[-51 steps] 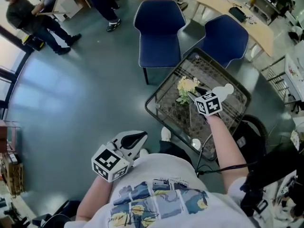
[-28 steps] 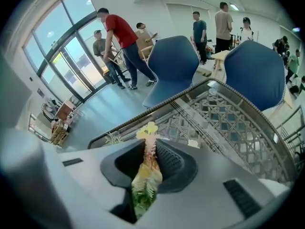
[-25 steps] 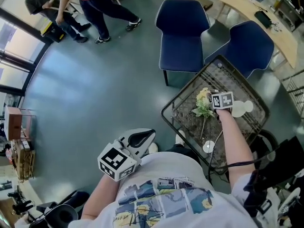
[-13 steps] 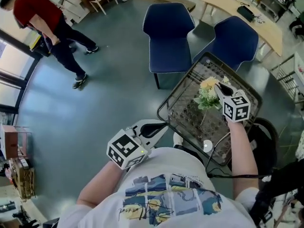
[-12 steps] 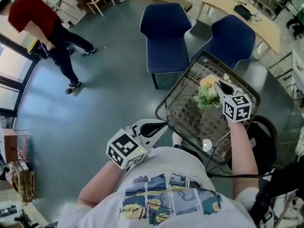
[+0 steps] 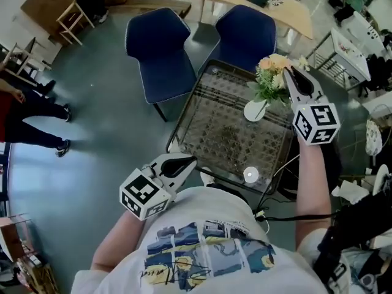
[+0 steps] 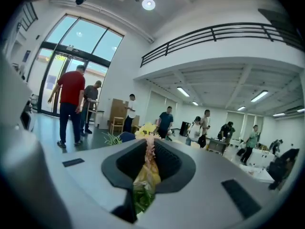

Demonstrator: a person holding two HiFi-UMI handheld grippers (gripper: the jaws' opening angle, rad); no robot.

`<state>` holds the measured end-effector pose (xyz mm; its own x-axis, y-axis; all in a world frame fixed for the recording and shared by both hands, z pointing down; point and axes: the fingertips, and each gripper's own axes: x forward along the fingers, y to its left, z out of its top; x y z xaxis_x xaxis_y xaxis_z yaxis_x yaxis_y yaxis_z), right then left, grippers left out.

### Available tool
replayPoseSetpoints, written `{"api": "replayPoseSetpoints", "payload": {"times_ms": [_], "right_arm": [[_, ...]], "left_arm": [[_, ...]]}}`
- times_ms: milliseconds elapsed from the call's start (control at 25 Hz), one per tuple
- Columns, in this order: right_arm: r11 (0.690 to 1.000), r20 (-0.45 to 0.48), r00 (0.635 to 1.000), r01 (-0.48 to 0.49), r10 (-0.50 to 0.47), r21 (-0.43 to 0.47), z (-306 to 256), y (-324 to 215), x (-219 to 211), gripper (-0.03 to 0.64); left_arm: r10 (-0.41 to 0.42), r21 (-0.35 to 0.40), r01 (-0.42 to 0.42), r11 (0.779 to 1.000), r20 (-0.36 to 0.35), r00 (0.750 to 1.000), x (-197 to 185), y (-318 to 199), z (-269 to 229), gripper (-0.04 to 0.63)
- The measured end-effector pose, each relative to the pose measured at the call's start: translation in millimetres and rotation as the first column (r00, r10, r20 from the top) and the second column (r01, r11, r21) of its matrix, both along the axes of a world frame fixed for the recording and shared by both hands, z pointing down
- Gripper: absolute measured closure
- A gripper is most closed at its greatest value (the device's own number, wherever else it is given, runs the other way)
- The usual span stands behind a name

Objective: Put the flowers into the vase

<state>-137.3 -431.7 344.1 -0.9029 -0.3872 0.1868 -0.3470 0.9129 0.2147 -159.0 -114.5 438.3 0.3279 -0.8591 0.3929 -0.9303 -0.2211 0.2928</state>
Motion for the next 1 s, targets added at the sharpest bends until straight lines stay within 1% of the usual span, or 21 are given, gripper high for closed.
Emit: {"api": "replayPoseSetpoints", "payload": {"times_ms": [200, 360, 560, 720, 800, 880, 1000], "right_arm": [[0.992, 0.052, 0.992, -0.114, 0.111, 0.059, -11, -53, 32, 0.565], [0.985, 0.084, 0.987, -0.147, 0.140, 0.087, -11, -75, 35, 0.565], [0.984, 0.085, 0.988, -0.136, 0.127, 0.113, 20, -89, 24, 0.565], [0.986, 0.055, 0.993, -0.107, 0.101, 0.125, 59, -91, 16, 0.564], [0.989, 0.042, 0.995, -0.089, 0.085, 0.117, 81, -89, 15, 0.563], [0.993, 0.033, 0.997, -0.073, 0.070, 0.098, 101, -80, 14, 0.563], [0.996, 0.008, 0.998, -0.056, 0.055, 0.075, 135, -51, 7, 0.563]], "left_arm": [[0.008, -0.003, -0.008, 1.000, 0.009, 1.000, 5, -20, 0, 0.586], [-0.007, -0.011, 0.007, 1.000, 0.014, 1.000, 4, -31, -3, 0.586], [-0.035, -0.034, 0.035, 0.999, 0.015, 0.999, 4, -44, 3, 0.586], [-0.059, -0.054, 0.060, 0.997, 0.012, 0.998, 5, -55, 5, 0.586], [-0.070, -0.060, 0.070, 0.996, 0.010, 0.998, 7, -60, 6, 0.586], [-0.076, -0.064, 0.076, 0.995, 0.008, 0.997, 9, -57, 10, 0.586], [-0.076, -0.063, 0.076, 0.995, 0.004, 0.997, 4, -37, 24, 0.586]]}}
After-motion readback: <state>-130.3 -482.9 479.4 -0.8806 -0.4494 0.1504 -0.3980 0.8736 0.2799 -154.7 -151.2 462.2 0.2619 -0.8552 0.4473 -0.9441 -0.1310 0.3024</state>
